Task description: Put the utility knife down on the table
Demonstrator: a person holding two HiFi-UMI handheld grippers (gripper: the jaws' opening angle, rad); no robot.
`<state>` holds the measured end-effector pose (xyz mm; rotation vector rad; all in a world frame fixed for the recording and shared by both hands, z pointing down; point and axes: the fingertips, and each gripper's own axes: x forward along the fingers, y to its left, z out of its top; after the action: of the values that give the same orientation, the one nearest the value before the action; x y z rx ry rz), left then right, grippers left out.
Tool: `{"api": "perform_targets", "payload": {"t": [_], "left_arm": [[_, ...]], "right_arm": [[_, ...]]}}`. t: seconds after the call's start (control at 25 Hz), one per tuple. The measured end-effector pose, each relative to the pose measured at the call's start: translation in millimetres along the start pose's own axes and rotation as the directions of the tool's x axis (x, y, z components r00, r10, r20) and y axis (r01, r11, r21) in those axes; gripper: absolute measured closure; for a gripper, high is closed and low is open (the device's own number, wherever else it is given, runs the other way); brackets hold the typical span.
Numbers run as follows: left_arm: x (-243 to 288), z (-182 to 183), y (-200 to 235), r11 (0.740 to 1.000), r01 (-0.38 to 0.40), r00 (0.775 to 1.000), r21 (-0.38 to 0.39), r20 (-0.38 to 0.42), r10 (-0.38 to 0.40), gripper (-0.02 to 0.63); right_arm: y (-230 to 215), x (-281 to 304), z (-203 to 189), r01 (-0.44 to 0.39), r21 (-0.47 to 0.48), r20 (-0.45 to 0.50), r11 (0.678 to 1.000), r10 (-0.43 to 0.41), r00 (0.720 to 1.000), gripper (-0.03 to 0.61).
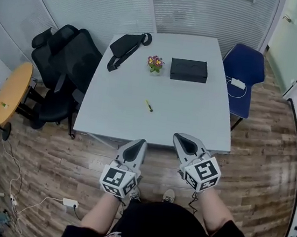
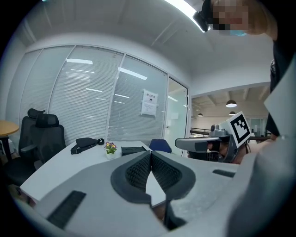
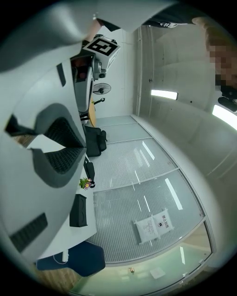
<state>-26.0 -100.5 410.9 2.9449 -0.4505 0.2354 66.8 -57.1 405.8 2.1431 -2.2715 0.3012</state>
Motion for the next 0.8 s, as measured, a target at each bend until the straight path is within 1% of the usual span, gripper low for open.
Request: {"api": "perform_targets", "payload": {"t": [0.2, 0.32, 0.56, 0.8], "left_arm": [[-17.6, 1.4, 14.5, 1.000, 0.007, 1.000, 0.001, 0.006, -0.007, 0.607], [-24.7, 3.1, 25.8, 1.000, 0.024, 1.000, -0.004, 0.006, -0.024, 0.607], [-28.2, 6.9, 34.0, 0.996, 0.084, 0.996, 0.009, 0.011, -0.084, 0.608], [-30.5, 5.2, 38.9, 0.993, 0.119, 0.993, 0.009, 0.012, -0.119, 0.609]], "right_arm": [[20.9, 12.8, -1.7, 0.007, 0.006, 0.000, 1.000, -0.007, 1.000, 0.575], [32.6, 19.4, -0.2, 0.023, 0.002, -0.004, 1.000, -0.023, 1.000, 0.575], [38.6, 22.0, -0.8, 0.089, 0.011, -0.001, 0.996, -0.089, 0.996, 0.575], [43.1, 21.6, -5.0, 0.126, 0.015, -0.006, 0.992, -0.126, 0.992, 0.575]]}}
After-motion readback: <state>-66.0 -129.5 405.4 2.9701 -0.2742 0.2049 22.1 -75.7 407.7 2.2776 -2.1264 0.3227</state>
